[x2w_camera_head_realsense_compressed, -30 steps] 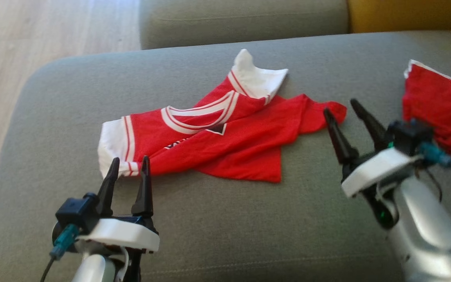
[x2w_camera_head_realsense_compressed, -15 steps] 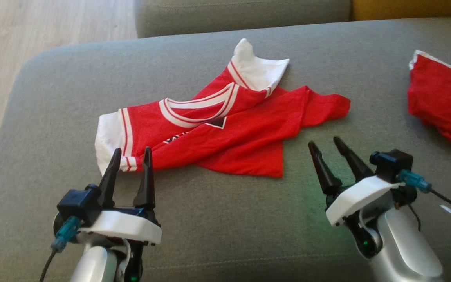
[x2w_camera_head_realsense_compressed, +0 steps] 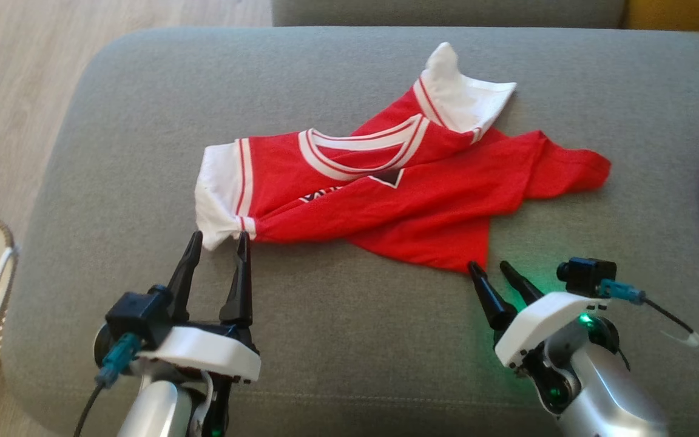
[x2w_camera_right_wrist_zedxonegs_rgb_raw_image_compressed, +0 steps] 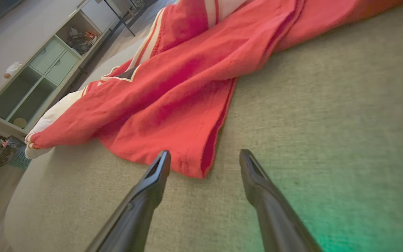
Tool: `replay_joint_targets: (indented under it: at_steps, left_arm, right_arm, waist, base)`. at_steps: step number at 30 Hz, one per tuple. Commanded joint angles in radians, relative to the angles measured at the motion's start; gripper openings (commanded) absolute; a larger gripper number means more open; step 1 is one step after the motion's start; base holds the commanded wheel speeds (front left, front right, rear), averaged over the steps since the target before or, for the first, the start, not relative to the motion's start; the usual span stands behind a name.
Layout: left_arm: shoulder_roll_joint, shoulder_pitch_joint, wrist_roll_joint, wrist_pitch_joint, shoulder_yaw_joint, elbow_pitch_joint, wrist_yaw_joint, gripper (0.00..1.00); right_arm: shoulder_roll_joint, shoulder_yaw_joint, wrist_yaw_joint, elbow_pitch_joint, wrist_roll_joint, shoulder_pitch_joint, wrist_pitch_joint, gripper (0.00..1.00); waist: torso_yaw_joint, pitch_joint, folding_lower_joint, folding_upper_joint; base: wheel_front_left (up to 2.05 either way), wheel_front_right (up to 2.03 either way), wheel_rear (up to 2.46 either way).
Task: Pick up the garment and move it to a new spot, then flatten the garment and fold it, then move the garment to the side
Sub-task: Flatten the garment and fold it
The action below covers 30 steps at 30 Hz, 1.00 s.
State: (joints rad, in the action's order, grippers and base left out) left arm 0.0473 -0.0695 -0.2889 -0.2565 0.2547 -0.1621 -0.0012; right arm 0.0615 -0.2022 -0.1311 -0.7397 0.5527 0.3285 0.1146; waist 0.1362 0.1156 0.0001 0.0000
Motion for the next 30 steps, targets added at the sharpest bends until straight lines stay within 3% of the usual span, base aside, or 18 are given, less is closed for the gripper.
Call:
replay_joint_targets:
  at_steps: [1, 5, 6, 7, 10, 15, 23, 30]
  left_arm:
    - [0.003, -0.054, 0.018, -0.005, -0.026, 0.028, -0.005, 1.00]
    - [0.003, -0.056, 0.027, -0.005, -0.027, 0.023, -0.006, 1.00]
    - [0.003, -0.056, 0.027, -0.005, -0.028, 0.022, -0.006, 1.00]
    - [0.003, -0.056, 0.027, -0.005, -0.030, 0.022, -0.006, 1.00]
    - [0.003, -0.055, 0.028, -0.005, -0.033, 0.020, -0.006, 1.00]
    - [0.003, -0.043, 0.031, -0.005, -0.052, 0.017, -0.002, 1.00]
    - [0.003, -0.027, 0.029, -0.005, -0.077, 0.015, 0.002, 1.00]
    - [0.003, -0.021, 0.017, -0.005, -0.074, 0.009, 0.008, 1.00]
  right_arm:
    - [-0.011, -0.041, 0.000, -0.002, 0.035, 0.051, 0.010, 1.00]
    - [-0.011, -0.092, 0.000, -0.059, 0.087, 0.080, 0.017, 0.99]
    - [-0.011, -0.102, 0.000, -0.073, 0.095, 0.087, 0.023, 0.12]
    - [-0.011, -0.110, 0.000, -0.087, 0.101, 0.095, 0.032, 0.00]
    - [-0.011, -0.118, 0.000, -0.115, 0.104, 0.111, 0.056, 0.00]
    - [-0.011, -0.046, 0.000, -0.197, 0.034, 0.162, 0.124, 0.00]
    - [0.061, 0.260, 0.000, -0.190, -0.174, 0.183, 0.147, 0.00]
    - [0.020, 0.486, 0.000, -0.119, -0.371, 0.103, 0.114, 0.00]
  waist:
    - [0.019, 0.009, -0.0001, 0.0000]
    - [0.035, 0.015, -0.0001, 0.0000]
    - [0.038, 0.016, -0.0001, 0.0000]
    - [0.040, 0.017, -0.0001, 0.0000]
    - [0.041, 0.017, -0.0001, 0.0000]
    - [0.020, 0.005, -0.0001, 0.0000]
    - [-0.057, -0.036, -0.0001, 0.0000]
    - [-0.102, -0.051, -0.0001, 0.0000]
  base:
    - [0.00, 0.00, 0.00]
    - [0.00, 0.00, 0.00]
    - [0.00, 0.00, 0.00]
    - [0.00, 0.00, 0.00]
    - [0.00, 0.00, 0.00]
    - [0.00, 0.00, 0.00]
    - [0.00, 0.00, 0.00]
    - [0.00, 0.00, 0.00]
